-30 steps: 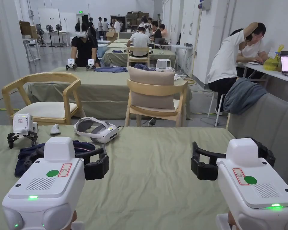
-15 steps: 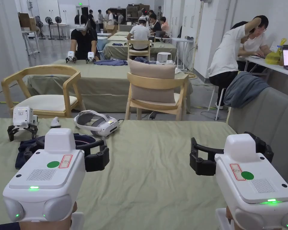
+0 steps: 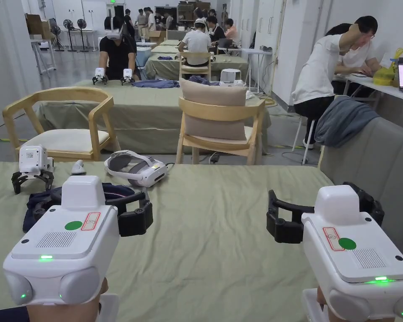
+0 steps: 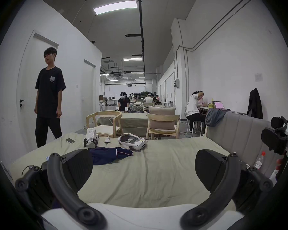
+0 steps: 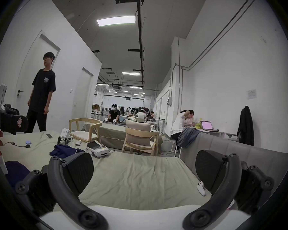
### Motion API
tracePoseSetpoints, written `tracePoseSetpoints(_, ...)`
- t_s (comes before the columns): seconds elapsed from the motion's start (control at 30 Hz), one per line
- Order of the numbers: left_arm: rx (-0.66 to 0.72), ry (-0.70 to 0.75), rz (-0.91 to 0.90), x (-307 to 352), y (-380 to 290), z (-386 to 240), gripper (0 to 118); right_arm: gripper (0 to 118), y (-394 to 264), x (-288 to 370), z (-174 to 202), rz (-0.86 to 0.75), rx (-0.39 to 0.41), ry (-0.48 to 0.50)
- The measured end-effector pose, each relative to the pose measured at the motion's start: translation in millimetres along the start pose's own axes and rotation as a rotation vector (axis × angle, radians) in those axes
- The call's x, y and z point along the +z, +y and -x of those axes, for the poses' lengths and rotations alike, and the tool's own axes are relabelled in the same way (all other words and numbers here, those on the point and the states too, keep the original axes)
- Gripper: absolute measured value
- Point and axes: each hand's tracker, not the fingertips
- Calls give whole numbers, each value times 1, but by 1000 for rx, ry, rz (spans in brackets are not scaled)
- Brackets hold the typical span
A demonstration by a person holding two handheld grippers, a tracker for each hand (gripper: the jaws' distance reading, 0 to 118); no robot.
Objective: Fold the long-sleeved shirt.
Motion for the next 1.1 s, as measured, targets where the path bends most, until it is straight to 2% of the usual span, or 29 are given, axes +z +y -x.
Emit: tracePoseSetpoints(1.1,-11,10,-11,5,3,-3,111,118,1,6,-2,-14,13,-11)
